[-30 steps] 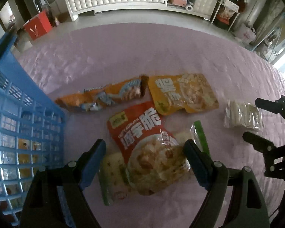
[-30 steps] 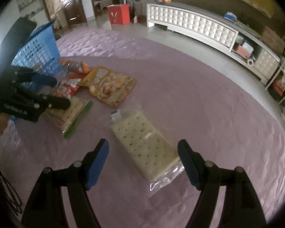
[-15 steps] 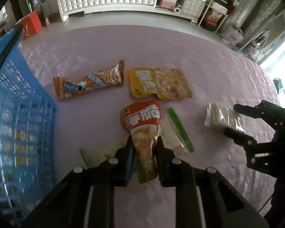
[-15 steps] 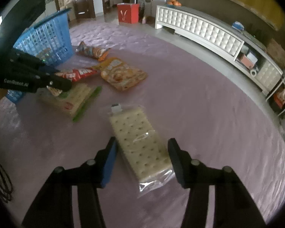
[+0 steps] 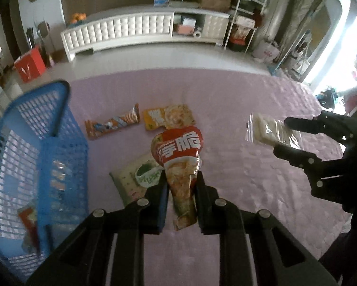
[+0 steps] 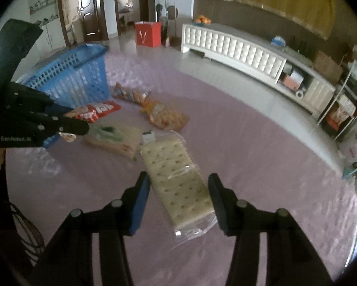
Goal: Organize snacks
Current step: 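Lower the pouch into the basket with the left tool while the right tool drops the cracker bag, then move both open tools back over the remaining snacks, then grasp the green-labelled cracker pack with the right tool and lift it, then grasp the yellow snack packet with the left tool, then drop the yellow packet into the basket with the left tool while the right tool drops the cracker pack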
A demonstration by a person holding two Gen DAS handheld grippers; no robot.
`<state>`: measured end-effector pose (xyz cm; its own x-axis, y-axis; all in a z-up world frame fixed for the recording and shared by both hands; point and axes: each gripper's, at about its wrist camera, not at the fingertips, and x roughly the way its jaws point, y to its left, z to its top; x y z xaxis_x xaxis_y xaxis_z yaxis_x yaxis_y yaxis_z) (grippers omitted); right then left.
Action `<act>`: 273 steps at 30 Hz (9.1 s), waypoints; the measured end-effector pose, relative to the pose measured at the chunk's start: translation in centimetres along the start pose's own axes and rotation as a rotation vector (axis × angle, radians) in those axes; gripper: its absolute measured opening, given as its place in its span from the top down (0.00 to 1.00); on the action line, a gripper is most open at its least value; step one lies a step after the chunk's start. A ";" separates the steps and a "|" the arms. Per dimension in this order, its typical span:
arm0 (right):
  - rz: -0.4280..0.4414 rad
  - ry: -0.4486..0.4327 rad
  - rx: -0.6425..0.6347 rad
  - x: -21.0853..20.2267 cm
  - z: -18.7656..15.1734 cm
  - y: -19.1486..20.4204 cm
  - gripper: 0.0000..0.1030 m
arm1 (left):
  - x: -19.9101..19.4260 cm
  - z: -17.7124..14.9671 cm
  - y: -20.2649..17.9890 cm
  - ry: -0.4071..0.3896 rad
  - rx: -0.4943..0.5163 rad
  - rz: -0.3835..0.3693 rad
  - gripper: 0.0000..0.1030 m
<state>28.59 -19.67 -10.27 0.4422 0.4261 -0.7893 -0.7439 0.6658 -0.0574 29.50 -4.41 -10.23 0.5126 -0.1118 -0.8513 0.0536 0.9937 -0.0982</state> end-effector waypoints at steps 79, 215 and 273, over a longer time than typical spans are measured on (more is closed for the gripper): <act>0.058 0.019 -0.128 8.3 18.7 23.9 0.47 | -12.3 -6.0 26.8 -0.163 -0.139 0.197 0.43; -0.013 0.005 0.172 7.1 0.3 -8.6 0.33 | 18.0 8.6 -0.6 0.212 0.000 0.113 0.23; -0.097 -0.170 0.036 -8.0 10.4 10.5 0.34 | -14.9 -1.8 9.5 -0.266 0.007 -0.031 0.98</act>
<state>22.51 -9.70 1.79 0.5913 0.4544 -0.6663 -0.6768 0.7288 -0.1035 20.84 6.73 0.65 0.7179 -0.1379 -0.6823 0.0784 0.9900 -0.1176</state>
